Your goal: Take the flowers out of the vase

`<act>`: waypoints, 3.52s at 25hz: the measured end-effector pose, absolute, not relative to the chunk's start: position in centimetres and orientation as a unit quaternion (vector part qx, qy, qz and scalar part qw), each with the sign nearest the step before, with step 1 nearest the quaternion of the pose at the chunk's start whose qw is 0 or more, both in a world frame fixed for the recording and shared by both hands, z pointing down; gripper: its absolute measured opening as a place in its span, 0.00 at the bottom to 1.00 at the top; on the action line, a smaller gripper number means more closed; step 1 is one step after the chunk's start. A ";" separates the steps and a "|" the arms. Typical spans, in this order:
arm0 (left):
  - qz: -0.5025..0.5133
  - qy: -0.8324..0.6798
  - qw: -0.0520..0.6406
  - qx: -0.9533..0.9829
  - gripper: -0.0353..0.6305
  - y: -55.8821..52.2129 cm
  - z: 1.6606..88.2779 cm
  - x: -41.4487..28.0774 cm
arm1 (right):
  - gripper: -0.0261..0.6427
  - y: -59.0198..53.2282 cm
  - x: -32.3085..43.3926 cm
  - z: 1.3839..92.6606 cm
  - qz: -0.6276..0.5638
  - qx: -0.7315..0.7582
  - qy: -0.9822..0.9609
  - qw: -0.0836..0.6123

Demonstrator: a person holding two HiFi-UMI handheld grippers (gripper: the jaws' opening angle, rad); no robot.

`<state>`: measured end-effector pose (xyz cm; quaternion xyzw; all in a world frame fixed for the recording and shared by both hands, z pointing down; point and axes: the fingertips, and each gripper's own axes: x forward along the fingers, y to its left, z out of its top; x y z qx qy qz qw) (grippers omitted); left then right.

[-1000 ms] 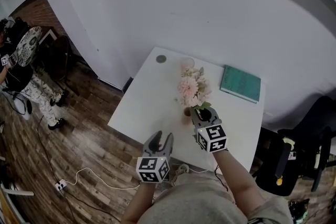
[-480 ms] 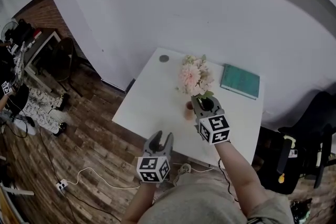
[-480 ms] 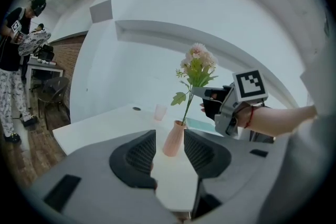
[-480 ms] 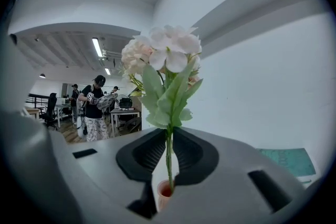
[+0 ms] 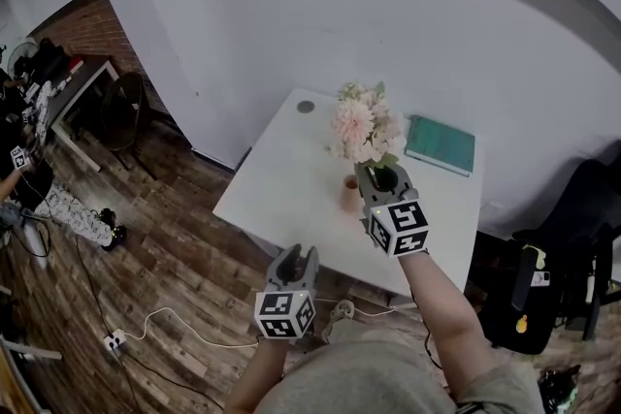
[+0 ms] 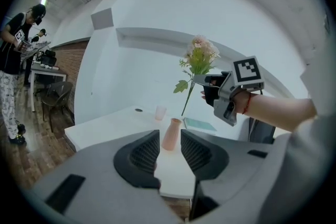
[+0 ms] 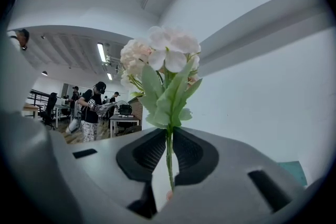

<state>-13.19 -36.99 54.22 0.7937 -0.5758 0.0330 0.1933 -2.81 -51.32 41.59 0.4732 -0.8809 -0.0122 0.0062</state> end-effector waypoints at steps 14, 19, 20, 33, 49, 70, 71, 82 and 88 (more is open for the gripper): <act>0.034 -0.585 0.174 0.791 0.15 -29.7 53.8 -12.1 | 0.10 -42.2 -0.6 41.4 -0.018 0.482 -0.876 -0.002; 0.035 -0.586 0.167 0.792 0.13 -26.8 53.7 -11.6 | 0.10 -38.4 0.3 41.6 -0.017 0.486 -0.874 -0.007; 0.035 -0.587 0.166 0.792 0.13 -26.1 53.6 -11.5 | 0.10 -37.7 0.5 41.7 -0.016 0.487 -0.873 -0.007; 0.030 -0.595 0.157 0.787 0.10 -19.2 53.0 -10.2 | 0.10 -27.9 3.2 43.4 0.003 0.495 -0.869 -0.005; 0.014 -0.607 0.147 0.781 0.08 -14.1 50.9 -11.1 | 0.10 -20.0 3.7 44.9 0.021 0.503 -0.864 0.005; 0.013 -0.606 0.142 0.783 0.08 -12.9 50.3 -11.5 | 0.10 -18.3 3.9 45.6 0.034 0.507 -0.861 0.008; 0.014 -0.606 0.142 0.783 0.08 -12.9 50.3 -11.4 | 0.10 -18.3 3.9 45.6 0.034 0.507 -0.861 0.008; 0.021 -0.605 0.148 0.782 0.08 -12.9 50.6 -11.3 | 0.10 -18.3 3.9 45.9 0.040 0.507 -0.861 0.006; 0.021 -0.605 0.150 0.782 0.08 -12.8 50.6 -11.3 | 0.10 -18.3 3.9 46.1 0.042 0.506 -0.861 0.005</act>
